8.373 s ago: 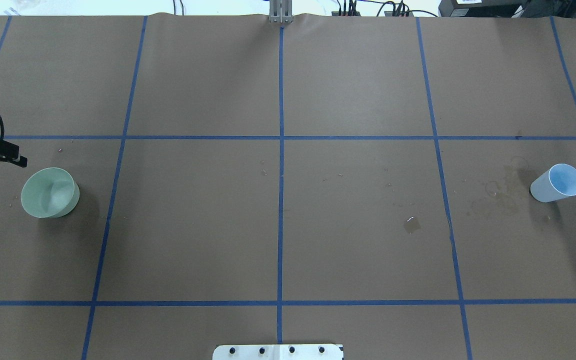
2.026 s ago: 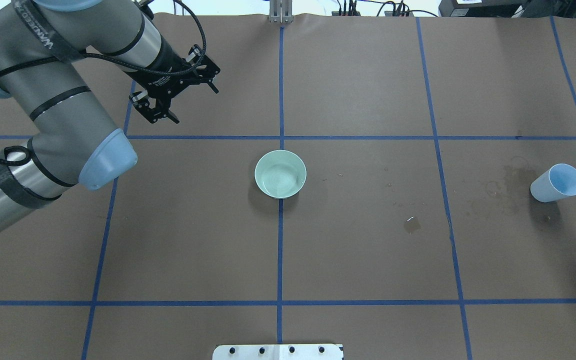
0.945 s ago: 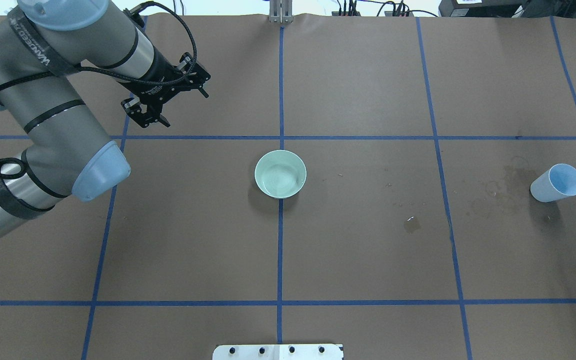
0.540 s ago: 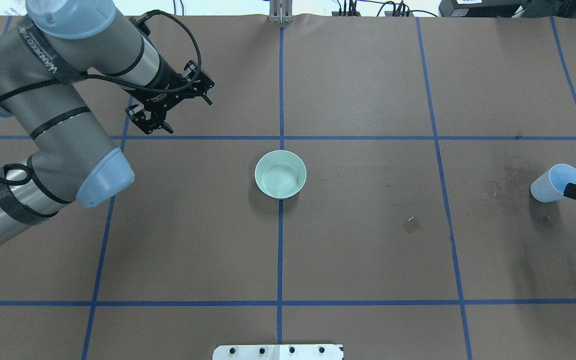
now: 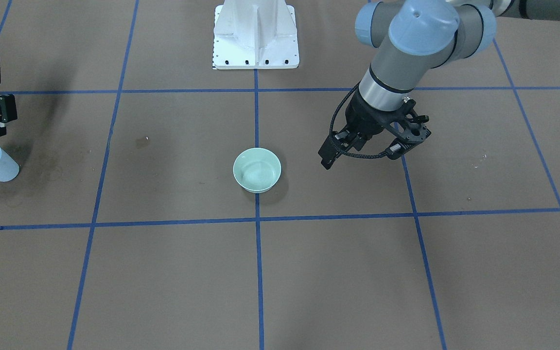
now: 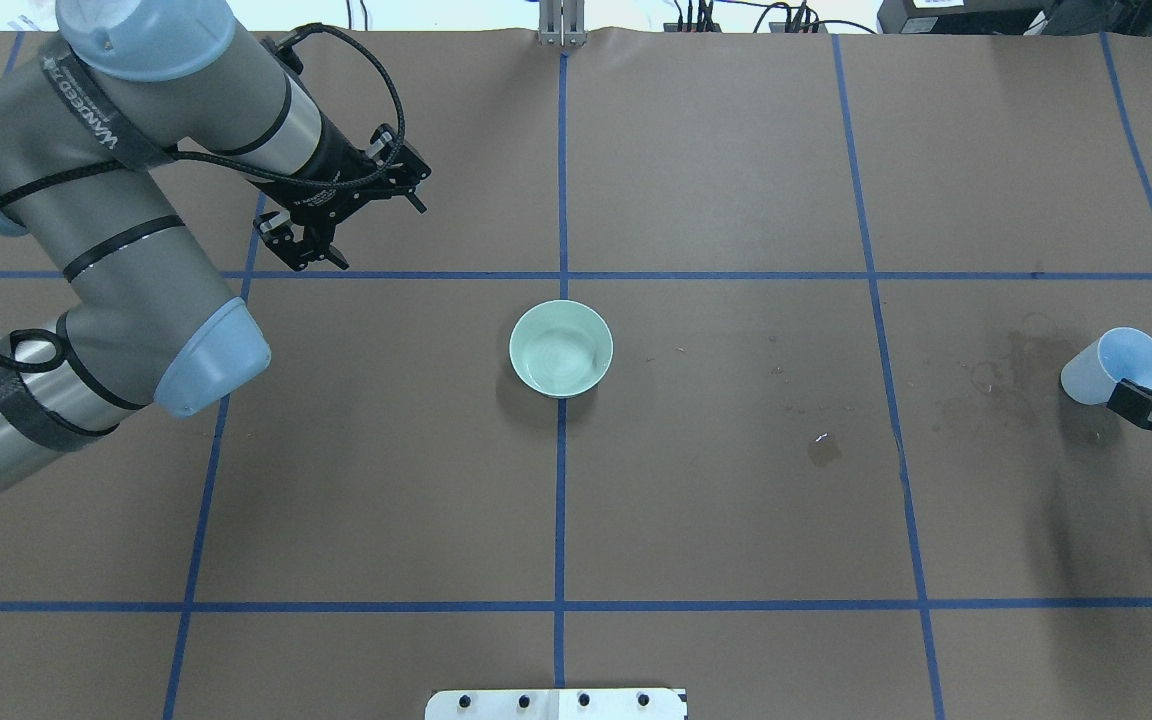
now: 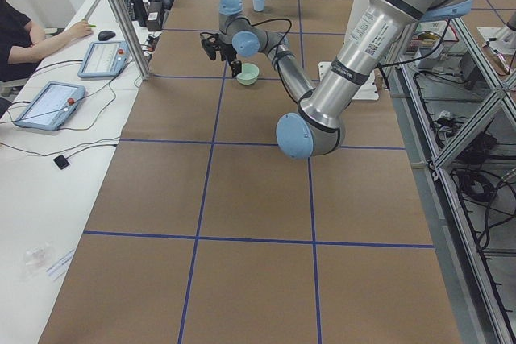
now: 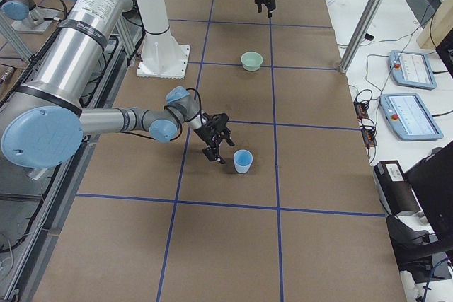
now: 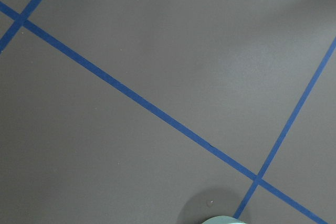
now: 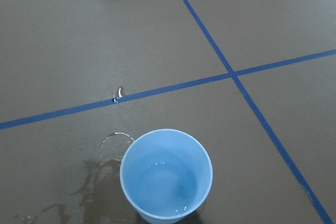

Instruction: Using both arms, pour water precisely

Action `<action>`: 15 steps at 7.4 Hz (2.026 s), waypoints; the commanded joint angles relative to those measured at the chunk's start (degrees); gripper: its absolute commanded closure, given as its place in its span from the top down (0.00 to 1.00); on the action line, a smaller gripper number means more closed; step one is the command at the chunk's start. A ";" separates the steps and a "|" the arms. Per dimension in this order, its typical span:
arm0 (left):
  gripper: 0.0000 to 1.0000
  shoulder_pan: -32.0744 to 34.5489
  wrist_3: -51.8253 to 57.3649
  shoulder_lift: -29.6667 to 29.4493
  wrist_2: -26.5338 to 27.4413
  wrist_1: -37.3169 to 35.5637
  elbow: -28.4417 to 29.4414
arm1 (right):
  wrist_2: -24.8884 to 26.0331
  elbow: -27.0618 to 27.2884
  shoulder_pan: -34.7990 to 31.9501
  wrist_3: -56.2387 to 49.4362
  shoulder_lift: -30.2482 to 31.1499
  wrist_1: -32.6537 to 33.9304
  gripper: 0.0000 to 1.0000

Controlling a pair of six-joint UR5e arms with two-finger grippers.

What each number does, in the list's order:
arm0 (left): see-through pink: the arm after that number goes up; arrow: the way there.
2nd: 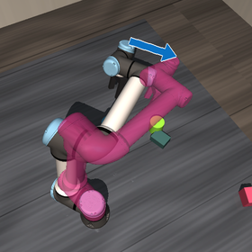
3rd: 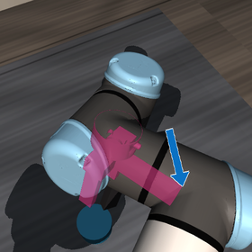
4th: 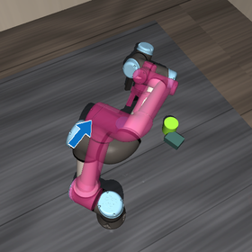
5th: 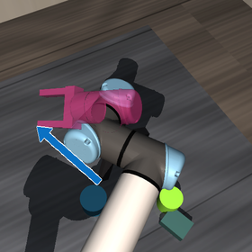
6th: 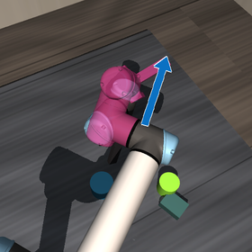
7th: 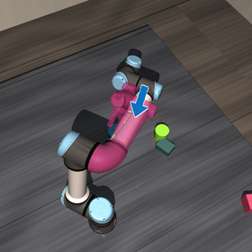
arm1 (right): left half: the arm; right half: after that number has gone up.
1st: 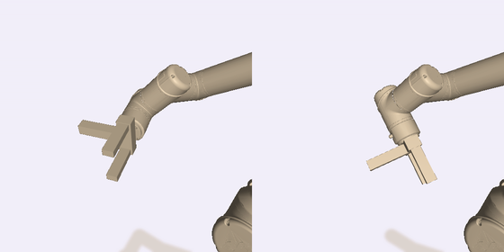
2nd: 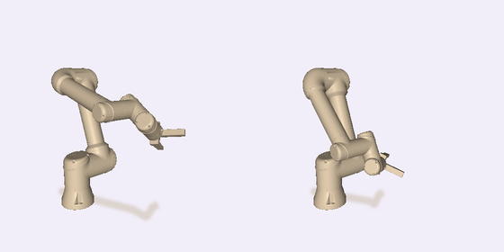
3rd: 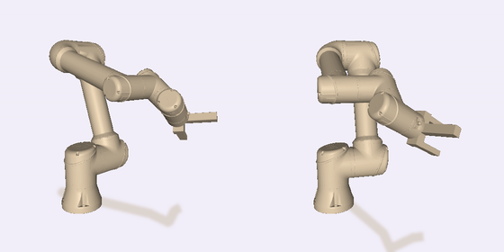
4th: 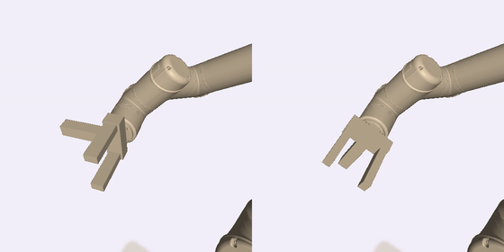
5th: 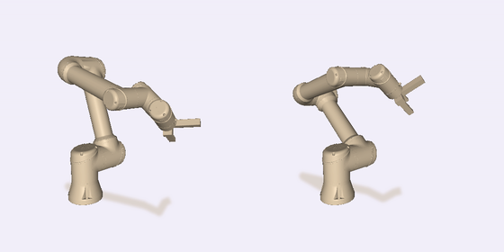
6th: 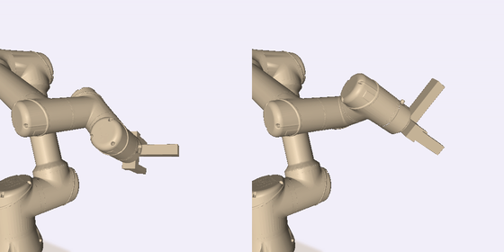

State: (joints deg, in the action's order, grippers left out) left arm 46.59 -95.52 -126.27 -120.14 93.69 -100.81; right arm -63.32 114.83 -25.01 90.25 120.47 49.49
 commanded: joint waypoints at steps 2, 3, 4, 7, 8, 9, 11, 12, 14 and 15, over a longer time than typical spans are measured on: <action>1.00 -0.09 0.07 0.15 0.00 0.00 0.17 | 8.54 -3.81 6.36 5.36 -1.02 0.34 0.99; 1.00 -0.09 0.07 0.15 0.00 0.00 0.18 | 13.09 -6.09 9.25 7.29 -1.99 0.34 0.99; 1.00 -0.09 0.07 0.15 0.00 0.09 0.44 | 14.18 -7.24 10.24 7.39 -3.47 0.43 0.99; 1.00 -0.36 0.07 0.24 0.00 0.09 0.70 | 17.08 -8.13 10.60 7.31 -5.51 1.22 1.00; 1.00 -0.53 0.07 0.15 0.00 0.00 0.70 | 17.44 -8.39 10.60 7.39 -5.86 1.22 1.00; 1.00 -0.53 0.07 0.15 0.08 0.00 0.62 | 17.79 -9.53 10.51 7.39 -6.04 1.22 1.00; 1.00 -0.62 -0.11 -0.20 0.00 0.00 0.27 | 18.50 -11.29 10.51 7.31 -6.92 1.13 1.00; 1.00 -0.54 -0.11 -0.03 0.00 0.00 0.18 | 18.76 -11.38 10.42 6.96 -7.09 1.22 1.00; 1.00 -0.53 -0.11 -0.03 0.00 0.00 0.00 | 19.11 -11.91 10.33 6.78 -7.18 1.13 1.00; 1.00 -0.53 -0.11 -0.03 0.00 0.00 0.00 | 19.46 -12.17 10.07 6.69 -7.27 1.13 1.00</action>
State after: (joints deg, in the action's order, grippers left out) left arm 46.05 -95.62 -126.34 -120.15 93.69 -100.77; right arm -44.21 103.03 -14.73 97.05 113.30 50.64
